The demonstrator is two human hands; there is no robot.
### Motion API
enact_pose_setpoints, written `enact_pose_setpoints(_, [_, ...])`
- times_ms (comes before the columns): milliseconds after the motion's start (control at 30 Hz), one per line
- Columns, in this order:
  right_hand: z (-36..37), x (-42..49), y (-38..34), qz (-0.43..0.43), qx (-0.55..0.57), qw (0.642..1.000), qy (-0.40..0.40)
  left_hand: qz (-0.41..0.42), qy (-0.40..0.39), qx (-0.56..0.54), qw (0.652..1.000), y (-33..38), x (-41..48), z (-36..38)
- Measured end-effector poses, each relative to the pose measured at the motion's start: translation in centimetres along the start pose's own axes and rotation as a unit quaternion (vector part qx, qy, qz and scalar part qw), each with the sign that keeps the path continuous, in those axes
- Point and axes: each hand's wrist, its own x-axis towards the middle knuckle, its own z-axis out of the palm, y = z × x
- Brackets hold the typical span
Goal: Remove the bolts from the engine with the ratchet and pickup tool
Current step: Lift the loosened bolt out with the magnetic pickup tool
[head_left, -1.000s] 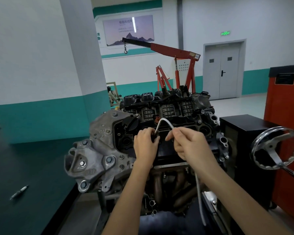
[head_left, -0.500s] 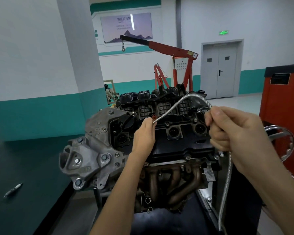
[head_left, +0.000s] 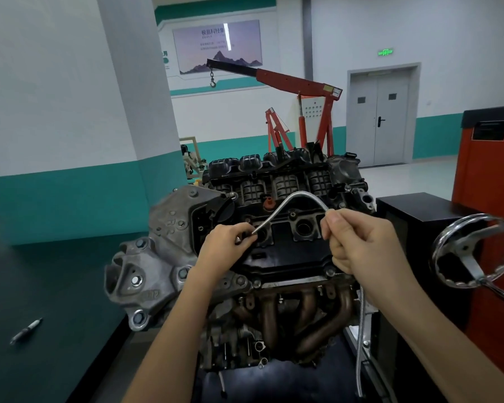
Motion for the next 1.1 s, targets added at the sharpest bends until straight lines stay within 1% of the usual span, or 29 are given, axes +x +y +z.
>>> enact_pose_setpoints(167, [-0.1,0.3,0.2,-0.017,-0.046,0.999,0.016,0.012,0.011,-0.029,0.999,0.6,0.8,0.7])
enact_pose_setpoints(333, [0.2,0.5,0.9,-0.014,-0.086,0.996,0.015,0.008,-0.039,-0.023,0.999,0.8,1.5,1.1])
enact_pose_setpoints(400, [0.8,1.0,1.5,-0.005,-0.103,0.995,0.013,0.003,-0.039,-0.04,0.998,0.7,1.6,1.1])
enact_pose_setpoints(500, [2.2,2.5,2.3,-0.002,-0.164,0.986,0.011,-0.01,-0.011,-0.096,0.995,0.6,1.6,1.0])
enact_pose_setpoints(600, [3.8,4.4,2.6,0.008,-0.223,0.975,0.0,-0.025,0.047,-0.153,0.987,0.3,1.3,0.8])
enact_pose_setpoints(667, [4.6,5.4,2.5,0.009,-0.246,0.969,0.004,-0.043,0.084,-0.169,0.981,0.0,1.2,0.8])
enact_pose_setpoints(767, [5.2,6.3,2.4,0.017,-0.256,0.966,-0.002,-0.074,0.11,-0.171,0.976,-0.2,1.3,1.1])
enact_pose_setpoints(967, [4.8,5.1,2.6,0.012,-0.229,0.973,0.024,-0.103,0.08,-0.118,0.984,-0.4,1.2,1.6])
enact_pose_setpoints(1100, [4.0,4.7,1.7,0.004,-0.228,0.973,0.026,-0.115,0.076,-0.111,0.984,-0.4,1.2,1.6])
